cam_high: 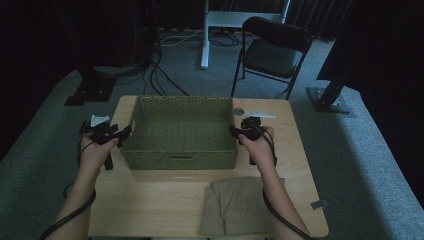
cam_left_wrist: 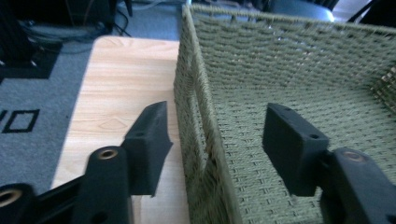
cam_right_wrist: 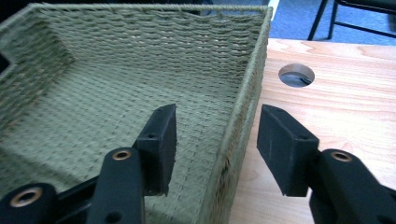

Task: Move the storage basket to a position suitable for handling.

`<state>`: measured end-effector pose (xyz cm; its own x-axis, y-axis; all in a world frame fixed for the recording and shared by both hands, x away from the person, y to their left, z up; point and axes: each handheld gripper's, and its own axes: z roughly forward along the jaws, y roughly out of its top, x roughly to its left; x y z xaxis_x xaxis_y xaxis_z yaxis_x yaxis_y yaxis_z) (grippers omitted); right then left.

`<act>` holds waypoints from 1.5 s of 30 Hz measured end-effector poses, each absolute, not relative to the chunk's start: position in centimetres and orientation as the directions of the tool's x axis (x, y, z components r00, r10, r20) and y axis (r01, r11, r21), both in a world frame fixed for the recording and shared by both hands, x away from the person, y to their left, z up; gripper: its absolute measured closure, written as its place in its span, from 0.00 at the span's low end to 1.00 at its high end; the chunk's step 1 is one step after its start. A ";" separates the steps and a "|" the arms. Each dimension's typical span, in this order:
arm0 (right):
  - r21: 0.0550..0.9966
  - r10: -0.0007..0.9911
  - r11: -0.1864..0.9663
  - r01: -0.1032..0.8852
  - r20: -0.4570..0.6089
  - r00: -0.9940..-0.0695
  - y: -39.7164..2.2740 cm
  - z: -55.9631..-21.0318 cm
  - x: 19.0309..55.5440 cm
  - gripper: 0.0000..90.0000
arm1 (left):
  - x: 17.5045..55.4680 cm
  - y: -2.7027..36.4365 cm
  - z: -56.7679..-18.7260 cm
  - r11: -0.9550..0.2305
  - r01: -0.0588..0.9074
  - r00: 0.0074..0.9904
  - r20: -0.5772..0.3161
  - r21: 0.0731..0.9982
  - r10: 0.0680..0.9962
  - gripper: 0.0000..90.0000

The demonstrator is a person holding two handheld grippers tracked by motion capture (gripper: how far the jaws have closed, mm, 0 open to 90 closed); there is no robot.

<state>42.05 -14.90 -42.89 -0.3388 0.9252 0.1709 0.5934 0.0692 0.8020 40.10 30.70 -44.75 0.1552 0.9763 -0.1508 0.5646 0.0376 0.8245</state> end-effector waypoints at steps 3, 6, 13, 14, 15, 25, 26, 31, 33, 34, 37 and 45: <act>0.791 0.933 0.068 0.608 0.166 -0.320 -14.2 -43.8 43.0 0.50 | 40.9 30.3 -45.8 0.017 0.588 0.152 -0.131 0.809 0.980 0.46; 0.777 0.936 0.077 0.625 0.159 -0.313 -13.7 -44.6 43.4 0.49 | 41.1 29.9 -46.6 0.013 0.597 0.159 -0.134 0.802 0.978 0.46; 0.717 0.957 0.083 0.692 0.136 -0.255 -13.0 -46.5 43.5 0.77 | 41.1 29.4 -48.8 0.033 0.641 0.127 -0.148 0.767 0.981 0.81; 0.717 0.957 0.083 0.692 0.136 -0.255 -13.0 -46.5 43.5 0.77 | 41.1 29.4 -48.8 0.033 0.641 0.127 -0.148 0.767 0.981 0.84; 0.709 0.965 0.091 0.699 0.111 -0.239 -12.7 -46.4 43.5 0.80 | 41.1 29.0 -48.7 -0.015 0.636 0.123 -0.083 0.771 0.989 0.88; 0.712 0.972 0.041 0.701 0.134 -0.193 -13.4 -46.5 43.5 0.86 | 41.4 28.1 -48.6 0.033 0.648 0.090 -0.119 0.761 0.989 0.90; 0.713 0.972 0.044 0.700 0.131 -0.194 -13.6 -46.5 43.5 0.86 | 41.5 27.9 -48.6 0.026 0.648 0.091 -0.111 0.761 0.990 0.90; 0.710 0.977 0.053 0.702 0.109 -0.184 -14.9 -46.4 43.5 0.87 | 41.7 26.6 -48.6 0.030 0.648 0.097 -0.121 0.761 0.988 0.90; 0.710 0.978 0.057 0.702 0.100 -0.181 -15.5 -46.4 43.5 0.87 | 41.9 25.7 -48.6 0.017 0.646 0.110 -0.114 0.763 0.987 0.90; 0.710 0.978 0.057 0.702 0.100 -0.181 -15.5 -46.4 43.5 0.87 | 41.9 25.7 -48.6 0.017 0.646 0.110 -0.114 0.763 0.987 0.90; 0.711 0.981 0.050 0.702 0.098 -0.169 -16.8 -46.4 43.4 0.87 | 42.2 24.7 -48.6 0.011 0.646 0.118 -0.114 0.763 0.987 0.90; 0.711 0.986 0.044 0.702 0.083 -0.146 -20.1 -46.4 43.3 0.87 | 43.0 20.9 -48.6 -0.008 0.649 0.147 -0.115 0.761 0.982 0.90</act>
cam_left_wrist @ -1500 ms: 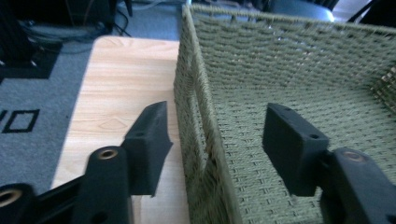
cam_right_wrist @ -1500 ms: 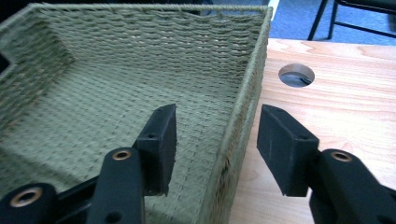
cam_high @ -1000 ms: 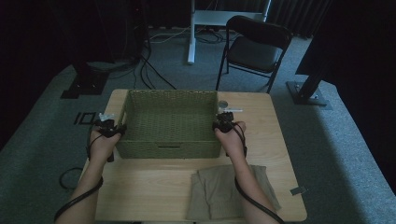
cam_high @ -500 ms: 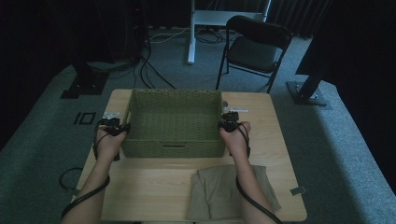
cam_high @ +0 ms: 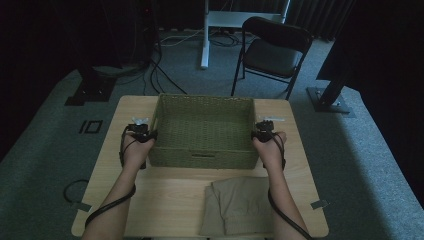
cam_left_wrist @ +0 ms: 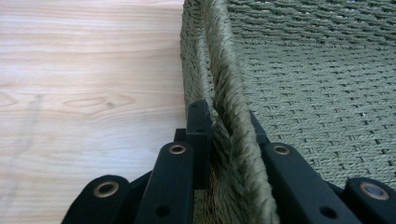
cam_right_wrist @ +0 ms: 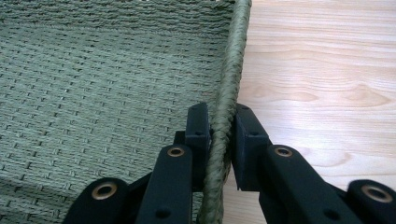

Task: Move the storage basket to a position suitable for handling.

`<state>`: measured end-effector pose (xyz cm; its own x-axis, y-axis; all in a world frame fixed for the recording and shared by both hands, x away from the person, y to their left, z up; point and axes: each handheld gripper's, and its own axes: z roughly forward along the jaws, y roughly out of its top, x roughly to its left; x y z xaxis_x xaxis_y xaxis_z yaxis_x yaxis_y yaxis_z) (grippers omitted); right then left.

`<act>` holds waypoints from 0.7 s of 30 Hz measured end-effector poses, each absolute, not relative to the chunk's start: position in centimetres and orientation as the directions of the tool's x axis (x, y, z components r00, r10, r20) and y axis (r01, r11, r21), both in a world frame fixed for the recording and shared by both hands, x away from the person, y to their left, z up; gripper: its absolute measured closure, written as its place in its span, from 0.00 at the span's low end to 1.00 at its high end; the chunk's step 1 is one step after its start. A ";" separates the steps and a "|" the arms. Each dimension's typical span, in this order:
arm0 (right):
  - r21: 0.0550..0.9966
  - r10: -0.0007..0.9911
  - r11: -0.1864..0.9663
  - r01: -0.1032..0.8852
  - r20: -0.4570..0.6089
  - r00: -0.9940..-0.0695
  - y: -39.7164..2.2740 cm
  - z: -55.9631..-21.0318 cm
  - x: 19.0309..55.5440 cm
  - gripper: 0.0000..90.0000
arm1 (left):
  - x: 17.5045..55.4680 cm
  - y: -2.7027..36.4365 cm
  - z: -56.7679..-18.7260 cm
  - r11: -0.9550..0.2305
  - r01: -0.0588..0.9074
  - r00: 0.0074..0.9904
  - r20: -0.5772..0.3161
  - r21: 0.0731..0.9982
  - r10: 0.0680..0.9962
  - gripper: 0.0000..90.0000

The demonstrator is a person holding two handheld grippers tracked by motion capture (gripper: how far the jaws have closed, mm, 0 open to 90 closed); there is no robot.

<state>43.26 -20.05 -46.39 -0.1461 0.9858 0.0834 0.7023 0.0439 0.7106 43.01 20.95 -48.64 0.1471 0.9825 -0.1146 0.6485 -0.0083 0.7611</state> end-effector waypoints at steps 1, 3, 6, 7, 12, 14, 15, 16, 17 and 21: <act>0.711 0.986 0.044 0.702 0.083 -0.146 -20.1 -46.4 43.3 0.87 | 43.0 20.9 -48.6 -0.008 0.649 0.147 -0.115 0.761 0.982 0.90; 0.709 0.986 0.032 0.704 0.092 -0.137 -21.3 -46.4 43.2 0.87 | 43.1 20.1 -48.6 -0.014 0.649 0.152 -0.112 0.761 0.982 0.90; 0.710 0.987 0.028 0.704 0.093 -0.133 -22.6 -46.4 43.2 0.87 | 43.3 18.5 -48.6 -0.020 0.651 0.157 -0.110 0.759 0.981 0.90; 0.710 0.987 0.028 0.704 0.093 -0.133 -22.6 -46.4 43.2 0.87 | 43.3 18.5 -48.6 -0.020 0.651 0.157 -0.110 0.759 0.981 0.90; 0.707 0.988 0.032 0.707 0.086 -0.131 -24.3 -46.4 43.4 0.88 | 43.4 16.7 -48.6 -0.029 0.652 0.163 -0.103 0.758 0.981 0.90; 0.705 0.987 0.033 0.708 0.087 -0.133 -25.0 -46.4 43.5 0.88 | 43.5 16.1 -48.6 -0.034 0.652 0.166 -0.099 0.757 0.981 0.90; 0.706 0.988 0.038 0.707 0.081 -0.135 -25.6 -46.4 43.6 0.88 | 43.6 15.5 -48.6 -0.031 0.653 0.165 -0.102 0.756 0.981 0.90; 0.706 0.988 0.038 0.707 0.081 -0.135 -25.6 -46.4 43.6 0.88 | 43.6 15.5 -48.6 -0.031 0.653 0.165 -0.102 0.756 0.981 0.90; 0.706 0.988 0.037 0.707 0.082 -0.134 -26.2 -46.4 43.7 0.87 | 43.7 15.2 -48.6 -0.028 0.653 0.164 -0.105 0.757 0.981 0.90; 0.705 0.988 0.034 0.708 0.082 -0.129 -27.3 -46.4 43.7 0.87 | 43.9 13.8 -48.6 -0.033 0.653 0.170 -0.104 0.757 0.980 0.90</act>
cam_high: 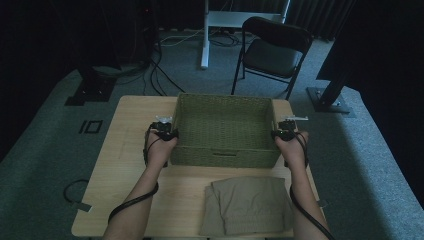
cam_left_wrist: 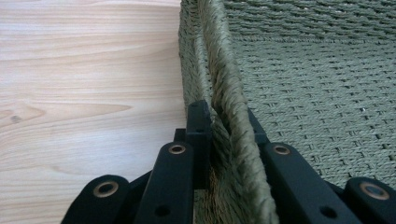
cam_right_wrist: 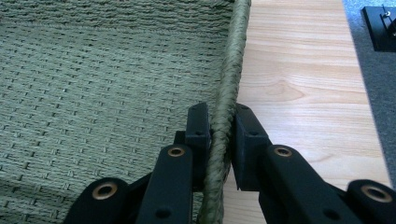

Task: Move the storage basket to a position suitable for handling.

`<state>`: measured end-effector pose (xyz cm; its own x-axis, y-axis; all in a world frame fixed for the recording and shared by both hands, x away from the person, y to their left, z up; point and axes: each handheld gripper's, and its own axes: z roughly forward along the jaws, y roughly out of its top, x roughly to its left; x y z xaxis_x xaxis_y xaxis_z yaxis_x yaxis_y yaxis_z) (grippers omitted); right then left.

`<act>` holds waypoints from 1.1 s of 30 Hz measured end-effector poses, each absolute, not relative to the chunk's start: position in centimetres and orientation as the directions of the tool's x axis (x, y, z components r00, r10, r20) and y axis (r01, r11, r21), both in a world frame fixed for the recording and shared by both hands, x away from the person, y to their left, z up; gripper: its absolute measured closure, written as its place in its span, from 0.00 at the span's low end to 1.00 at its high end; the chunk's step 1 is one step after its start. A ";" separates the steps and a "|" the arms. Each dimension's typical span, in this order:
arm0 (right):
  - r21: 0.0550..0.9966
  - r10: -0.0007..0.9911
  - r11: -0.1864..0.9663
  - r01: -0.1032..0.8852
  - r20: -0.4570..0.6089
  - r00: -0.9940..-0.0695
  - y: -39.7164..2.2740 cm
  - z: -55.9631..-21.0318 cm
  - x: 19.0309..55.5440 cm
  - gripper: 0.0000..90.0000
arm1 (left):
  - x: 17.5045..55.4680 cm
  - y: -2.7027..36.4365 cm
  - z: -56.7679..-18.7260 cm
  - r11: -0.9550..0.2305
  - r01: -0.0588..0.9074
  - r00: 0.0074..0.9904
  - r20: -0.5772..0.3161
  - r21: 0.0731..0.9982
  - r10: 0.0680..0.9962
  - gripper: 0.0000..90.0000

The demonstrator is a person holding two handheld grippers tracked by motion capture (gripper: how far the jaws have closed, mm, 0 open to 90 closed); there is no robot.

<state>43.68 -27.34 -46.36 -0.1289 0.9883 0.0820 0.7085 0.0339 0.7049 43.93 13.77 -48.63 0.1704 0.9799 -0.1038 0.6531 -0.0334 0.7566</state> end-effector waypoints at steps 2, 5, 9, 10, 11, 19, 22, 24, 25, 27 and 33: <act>0.705 0.989 0.027 0.709 0.087 -0.123 -27.9 -46.4 43.6 0.87 | 44.0 13.3 -48.6 -0.032 0.654 0.172 -0.108 0.756 0.979 0.90; 0.707 0.988 0.017 0.707 0.095 -0.119 -28.7 -46.4 43.5 0.87 | 44.2 12.5 -48.6 -0.036 0.653 0.177 -0.107 0.756 0.978 0.90; 0.707 0.989 0.014 0.707 0.095 -0.114 -29.7 -46.4 43.6 0.87 | 44.3 11.7 -48.6 -0.042 0.656 0.183 -0.104 0.753 0.978 0.90; 0.707 0.989 0.017 0.707 0.091 -0.115 -29.8 -46.4 43.5 0.87 | 44.4 11.3 -48.6 -0.045 0.656 0.186 -0.104 0.753 0.977 0.90; 0.708 0.990 0.020 0.706 0.086 -0.114 -30.1 -46.4 43.5 0.87 | 44.4 11.1 -48.6 -0.047 0.656 0.188 -0.104 0.753 0.977 0.90; 0.703 0.992 0.028 0.711 0.070 -0.108 -31.6 -46.4 43.4 0.87 | 44.3 9.6 -48.6 -0.047 0.661 0.197 -0.113 0.749 0.974 0.88; 0.704 0.990 0.019 0.710 0.085 -0.111 -32.2 -46.4 43.4 0.87 | 44.2 9.2 -48.6 -0.060 0.662 0.204 -0.102 0.748 0.974 0.88; 0.705 0.989 0.022 0.709 0.086 -0.116 -32.3 -46.4 43.4 0.87 | 44.1 9.1 -48.6 -0.074 0.664 0.208 -0.090 0.744 0.974 0.88; 0.705 0.989 0.022 0.709 0.086 -0.116 -32.3 -46.4 43.4 0.87 | 44.1 9.1 -48.6 -0.074 0.664 0.208 -0.090 0.744 0.974 0.88; 0.705 0.988 0.017 0.709 0.096 -0.119 -32.6 -46.4 43.4 0.87 | 44.0 8.9 -48.5 -0.077 0.665 0.208 -0.086 0.743 0.974 0.88; 0.712 0.988 0.010 0.703 0.100 -0.115 -32.7 -46.4 43.2 0.83 | 44.3 9.1 -48.6 -0.085 0.685 0.236 -0.110 0.724 0.965 0.76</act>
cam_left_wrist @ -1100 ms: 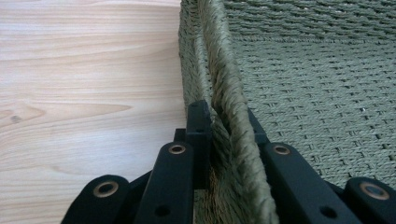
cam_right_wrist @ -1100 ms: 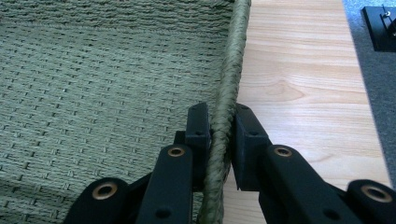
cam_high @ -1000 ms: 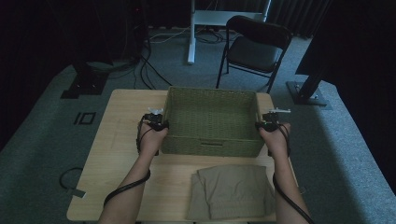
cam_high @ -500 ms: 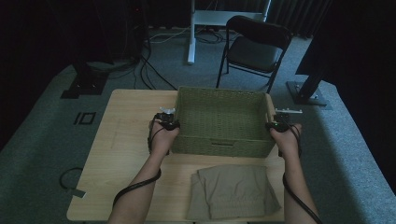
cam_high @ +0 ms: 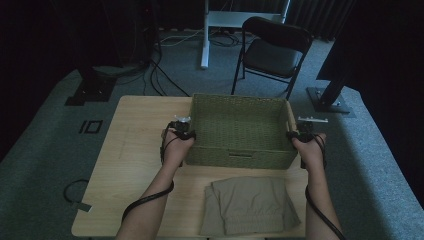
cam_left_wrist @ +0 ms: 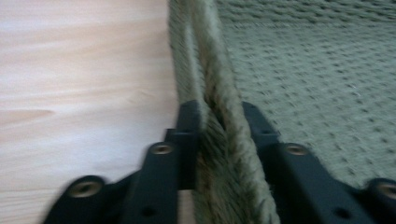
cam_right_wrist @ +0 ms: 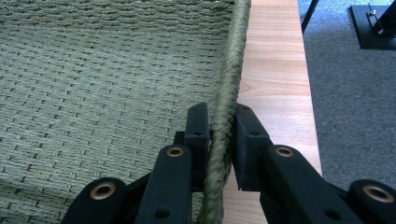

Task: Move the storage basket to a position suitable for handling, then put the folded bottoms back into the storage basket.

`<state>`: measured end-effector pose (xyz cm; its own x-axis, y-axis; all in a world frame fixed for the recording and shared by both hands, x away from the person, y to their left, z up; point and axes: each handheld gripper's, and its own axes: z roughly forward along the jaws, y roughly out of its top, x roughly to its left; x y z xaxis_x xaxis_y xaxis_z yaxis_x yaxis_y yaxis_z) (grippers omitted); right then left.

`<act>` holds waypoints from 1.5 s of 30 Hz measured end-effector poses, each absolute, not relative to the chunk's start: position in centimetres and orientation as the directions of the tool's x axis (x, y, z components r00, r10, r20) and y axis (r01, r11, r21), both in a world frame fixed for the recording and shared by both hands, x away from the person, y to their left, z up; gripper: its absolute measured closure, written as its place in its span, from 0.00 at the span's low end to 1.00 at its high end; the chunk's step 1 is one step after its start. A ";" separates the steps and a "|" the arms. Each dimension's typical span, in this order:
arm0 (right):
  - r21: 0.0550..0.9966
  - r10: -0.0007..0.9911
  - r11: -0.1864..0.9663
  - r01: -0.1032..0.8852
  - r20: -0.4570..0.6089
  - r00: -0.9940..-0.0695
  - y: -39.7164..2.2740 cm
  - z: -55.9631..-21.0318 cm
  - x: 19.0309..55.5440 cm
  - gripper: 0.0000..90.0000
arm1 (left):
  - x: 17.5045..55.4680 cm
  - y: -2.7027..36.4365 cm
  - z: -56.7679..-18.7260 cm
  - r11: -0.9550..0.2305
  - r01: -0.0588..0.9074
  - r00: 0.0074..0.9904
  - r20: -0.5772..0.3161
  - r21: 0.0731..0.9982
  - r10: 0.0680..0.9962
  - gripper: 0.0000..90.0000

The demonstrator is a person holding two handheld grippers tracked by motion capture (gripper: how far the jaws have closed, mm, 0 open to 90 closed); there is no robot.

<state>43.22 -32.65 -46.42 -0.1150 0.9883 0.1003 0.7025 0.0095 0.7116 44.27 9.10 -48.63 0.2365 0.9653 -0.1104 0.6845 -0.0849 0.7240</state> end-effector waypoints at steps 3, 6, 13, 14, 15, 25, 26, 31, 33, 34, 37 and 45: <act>0.721 0.987 0.025 0.693 0.093 -0.132 -32.7 -46.0 43.2 0.79 | 44.4 9.4 -48.8 -0.079 0.682 0.291 -0.171 0.727 0.941 0.57; 0.737 0.987 0.021 0.676 0.091 -0.131 -32.8 -45.4 43.1 0.72 | 44.5 9.4 -48.7 -0.126 0.671 0.335 -0.148 0.731 0.931 0.45; 0.795 0.976 0.046 0.605 0.094 -0.197 -32.3 -43.9 42.8 0.41 | 44.7 9.6 -48.0 -0.226 0.606 0.403 -0.049 0.763 0.914 0.27; 0.800 0.974 0.055 0.597 0.088 -0.208 -32.2 -43.7 42.7 0.37 | 44.6 9.8 -47.6 -0.227 0.593 0.409 -0.047 0.773 0.911 0.26; 0.800 0.974 0.055 0.597 0.088 -0.208 -32.2 -43.7 42.7 0.37 | 44.6 9.8 -47.6 -0.227 0.593 0.409 -0.047 0.773 0.911 0.26; 0.850 0.953 0.046 0.525 0.119 -0.277 -31.5 -42.7 41.6 0.20 | 44.1 11.3 -43.6 -0.176 0.551 0.414 -0.084 0.816 0.907 0.24; 0.851 0.953 0.052 0.523 0.115 -0.281 -31.5 -42.6 41.5 0.20 | 43.9 11.5 -43.3 -0.169 0.545 0.417 -0.091 0.821 0.904 0.24; 0.850 0.952 0.070 0.522 0.099 -0.289 -31.4 -42.6 40.6 0.19 | 42.8 12.5 -42.4 -0.176 0.529 0.446 -0.096 0.830 0.890 0.23; 0.852 0.953 0.077 0.518 0.090 -0.290 -31.3 -42.5 40.3 0.19 | 42.3 12.8 -42.4 -0.171 0.528 0.455 -0.107 0.832 0.884 0.23; 0.852 0.951 0.081 0.517 0.089 -0.295 -31.3 -42.5 40.1 0.19 | 42.0 12.9 -42.3 -0.166 0.527 0.457 -0.113 0.833 0.882 0.23; 0.856 0.949 0.092 0.509 0.080 -0.306 -31.2 -42.4 39.3 0.19 | 41.2 13.1 -42.2 -0.169 0.519 0.473 -0.117 0.838 0.873 0.23; 0.869 0.938 0.114 0.481 0.066 -0.340 -30.6 -42.2 37.2 0.18 | 38.6 12.7 -42.1 -0.190 0.486 0.531 -0.115 0.853 0.839 0.23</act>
<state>37.17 -30.64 -42.20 -0.3401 0.9381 0.0656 0.4813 0.1137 0.8691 38.61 12.71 -42.14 0.5310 0.8394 -0.1154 0.4859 -0.1901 0.8531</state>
